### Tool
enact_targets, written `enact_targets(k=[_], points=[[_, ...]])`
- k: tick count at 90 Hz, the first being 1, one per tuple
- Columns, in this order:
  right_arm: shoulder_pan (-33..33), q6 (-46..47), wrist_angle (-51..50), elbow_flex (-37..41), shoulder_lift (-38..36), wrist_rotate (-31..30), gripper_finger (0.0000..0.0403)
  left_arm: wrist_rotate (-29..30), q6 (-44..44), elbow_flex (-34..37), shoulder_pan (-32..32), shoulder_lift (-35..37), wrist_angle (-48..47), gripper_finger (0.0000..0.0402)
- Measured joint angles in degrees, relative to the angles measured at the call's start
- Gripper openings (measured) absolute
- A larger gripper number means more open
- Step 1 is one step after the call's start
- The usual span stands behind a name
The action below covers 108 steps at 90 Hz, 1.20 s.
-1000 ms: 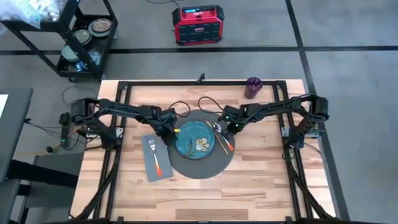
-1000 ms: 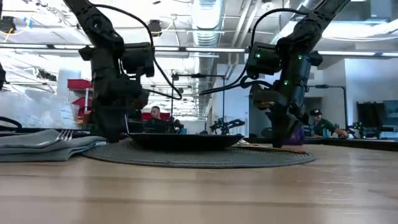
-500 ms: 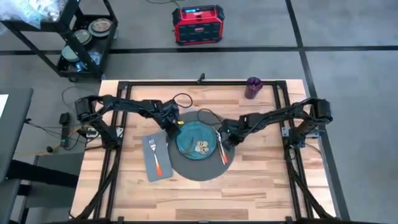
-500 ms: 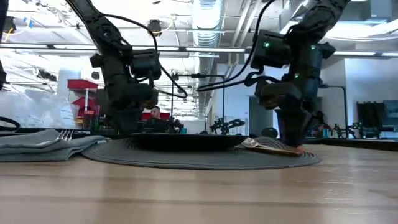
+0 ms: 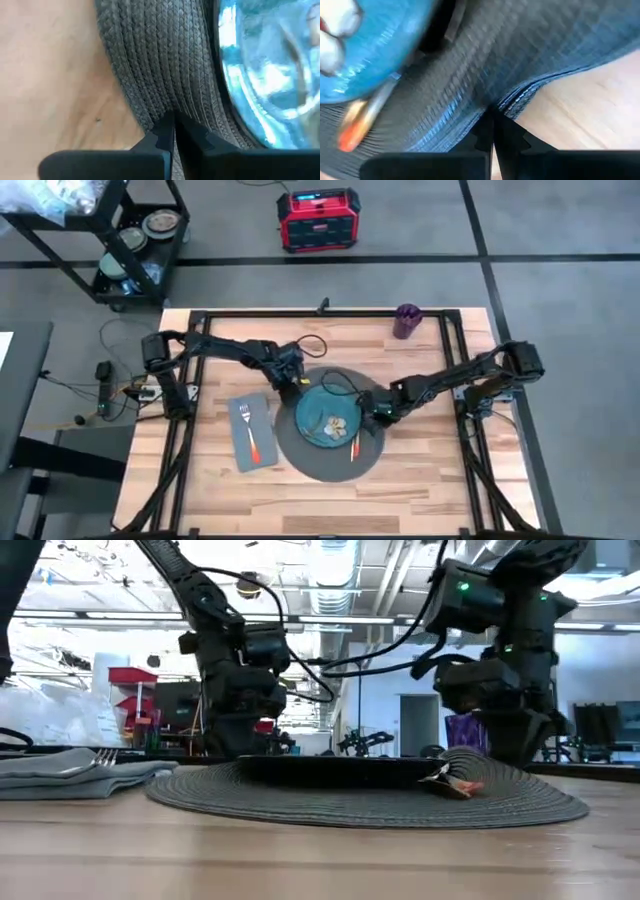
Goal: Set table place
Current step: Adjust the gray placemat on the table, then adjust the light gray table napkin on the table
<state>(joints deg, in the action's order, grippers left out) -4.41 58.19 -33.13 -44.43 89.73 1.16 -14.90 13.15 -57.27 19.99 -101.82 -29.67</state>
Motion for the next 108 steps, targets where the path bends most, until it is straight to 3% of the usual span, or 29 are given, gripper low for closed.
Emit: enact_targets(k=[21, 47, 56, 79, 90, 108], points=[[0.4, 2.3, -9.8, -0.1, -6.1, -4.7, 0.0, 3.2, -3.9, -2.7, 2.7, 0.4, -11.7, 0.0], [1.6, 1.3, -5.3, -0.3, -11.4, -7.4, 0.0, 1.9, -5.0, -2.7, 0.7, 1.3, -10.4, 0.0], [2.8, 1.3, -3.9, -0.3, -11.4, -7.6, 0.0, 4.0, -3.7, -2.8, 0.7, 1.6, -9.6, 0.0], [3.9, 0.6, -3.5, -0.3, -11.4, -9.6, 0.0002, 6.3, -0.7, -2.8, 2.5, 10.2, -12.8, 0.0008], [3.9, -1.7, -3.6, -0.3, -11.4, -9.6, 0.0015, 8.0, 6.6, -1.0, 2.1, 16.3, -16.9, 0.0043], [3.9, -9.6, -4.4, -0.3, -11.4, -6.1, 0.0049, 10.5, 32.7, 9.5, -5.1, 28.1, -15.5, 0.011]])
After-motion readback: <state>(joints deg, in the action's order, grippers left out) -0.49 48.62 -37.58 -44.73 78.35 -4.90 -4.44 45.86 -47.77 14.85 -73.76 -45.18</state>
